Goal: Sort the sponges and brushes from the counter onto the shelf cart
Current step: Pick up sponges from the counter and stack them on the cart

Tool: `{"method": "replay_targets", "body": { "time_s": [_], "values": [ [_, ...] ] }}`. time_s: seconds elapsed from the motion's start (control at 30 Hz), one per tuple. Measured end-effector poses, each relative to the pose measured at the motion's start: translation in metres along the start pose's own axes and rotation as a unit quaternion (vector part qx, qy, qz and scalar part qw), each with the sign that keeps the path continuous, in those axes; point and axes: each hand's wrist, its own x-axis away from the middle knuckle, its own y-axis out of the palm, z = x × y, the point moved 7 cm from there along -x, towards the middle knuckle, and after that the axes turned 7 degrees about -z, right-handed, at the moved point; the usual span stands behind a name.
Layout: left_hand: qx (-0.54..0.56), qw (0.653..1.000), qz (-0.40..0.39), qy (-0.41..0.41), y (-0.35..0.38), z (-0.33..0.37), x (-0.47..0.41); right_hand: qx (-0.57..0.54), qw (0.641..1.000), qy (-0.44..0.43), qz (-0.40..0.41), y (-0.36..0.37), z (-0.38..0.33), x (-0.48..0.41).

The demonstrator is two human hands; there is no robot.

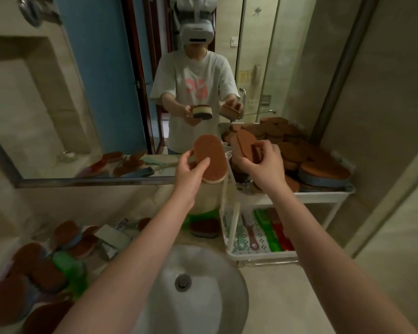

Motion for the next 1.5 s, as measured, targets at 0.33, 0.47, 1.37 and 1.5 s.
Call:
{"method": "replay_targets", "body": {
  "time_s": [0.33, 0.47, 1.37, 1.5],
  "values": [
    [-0.011, 1.0, 0.014, -0.007, -0.015, -0.007, -0.017, 0.274, 0.961, -0.032, -0.02, 0.027, -0.005, -0.039],
    [-0.01, 1.0, 0.012, -0.009, -0.014, -0.01, -0.018, 0.366, 0.929, -0.049, 0.0, 0.032, -0.005, -0.034],
    [-0.246, 0.945, -0.175, 0.128, 0.112, 0.01, 0.024, -0.26, 0.955, 0.122, 0.076, -0.065, 0.082, 0.017],
    [-0.287, 0.937, -0.132, 0.149, 0.121, 0.0, 0.02, -0.038, 0.99, 0.091, 0.099, -0.07, 0.078, 0.022]
  ]
}}
